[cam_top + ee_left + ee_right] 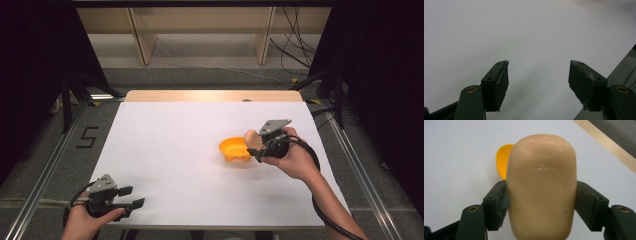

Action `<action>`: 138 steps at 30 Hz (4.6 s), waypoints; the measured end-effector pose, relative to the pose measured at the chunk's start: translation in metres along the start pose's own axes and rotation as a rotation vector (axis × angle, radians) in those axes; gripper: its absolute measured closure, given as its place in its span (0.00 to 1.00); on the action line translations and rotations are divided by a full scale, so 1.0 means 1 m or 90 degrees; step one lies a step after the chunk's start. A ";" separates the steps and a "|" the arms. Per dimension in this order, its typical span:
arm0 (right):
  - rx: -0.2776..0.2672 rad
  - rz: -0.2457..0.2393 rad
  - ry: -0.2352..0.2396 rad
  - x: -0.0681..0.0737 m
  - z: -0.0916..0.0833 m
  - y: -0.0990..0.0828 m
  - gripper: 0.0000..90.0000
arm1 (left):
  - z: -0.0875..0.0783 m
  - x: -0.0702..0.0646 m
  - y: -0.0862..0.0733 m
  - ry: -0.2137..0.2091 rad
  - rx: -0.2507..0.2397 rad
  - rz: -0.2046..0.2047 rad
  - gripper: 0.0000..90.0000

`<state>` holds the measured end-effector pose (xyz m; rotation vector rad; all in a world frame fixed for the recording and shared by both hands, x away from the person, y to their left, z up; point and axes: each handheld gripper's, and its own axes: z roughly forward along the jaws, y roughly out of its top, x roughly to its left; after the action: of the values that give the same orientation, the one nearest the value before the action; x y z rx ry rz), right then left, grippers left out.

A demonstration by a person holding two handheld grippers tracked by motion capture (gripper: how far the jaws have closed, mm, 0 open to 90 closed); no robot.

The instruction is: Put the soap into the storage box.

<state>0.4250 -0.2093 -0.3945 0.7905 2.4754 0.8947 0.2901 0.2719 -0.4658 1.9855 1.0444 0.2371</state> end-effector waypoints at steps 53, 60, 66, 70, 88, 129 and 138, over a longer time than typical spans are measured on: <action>0.134 -0.157 0.115 -0.016 0.028 0.044 0.37 | 0.001 0.000 0.000 -0.001 -0.002 -0.004 0.36; 0.150 -0.192 0.124 -0.016 0.032 0.049 0.37 | 0.000 0.000 0.000 -0.003 0.001 -0.003 0.36; 0.163 -0.227 0.147 -0.017 0.035 0.053 0.37 | 0.000 0.001 0.000 -0.002 0.003 0.000 0.36; 0.172 -0.223 0.152 -0.016 0.035 0.054 0.37 | 0.000 0.001 0.001 -0.001 0.003 0.003 0.36; 0.190 -0.284 0.150 -0.013 0.047 0.060 0.38 | 0.001 0.000 0.000 -0.003 -0.003 -0.001 0.36; 0.212 -0.272 0.154 -0.012 0.064 0.062 0.38 | 0.000 0.001 0.001 -0.004 0.003 0.001 0.36; 0.215 -0.276 0.157 -0.013 0.065 0.060 0.38 | 0.000 0.000 0.001 -0.004 0.003 0.001 0.36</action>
<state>0.4916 -0.1496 -0.3988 0.2201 2.8974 0.4457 0.2907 0.2722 -0.4652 1.9901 1.0400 0.2300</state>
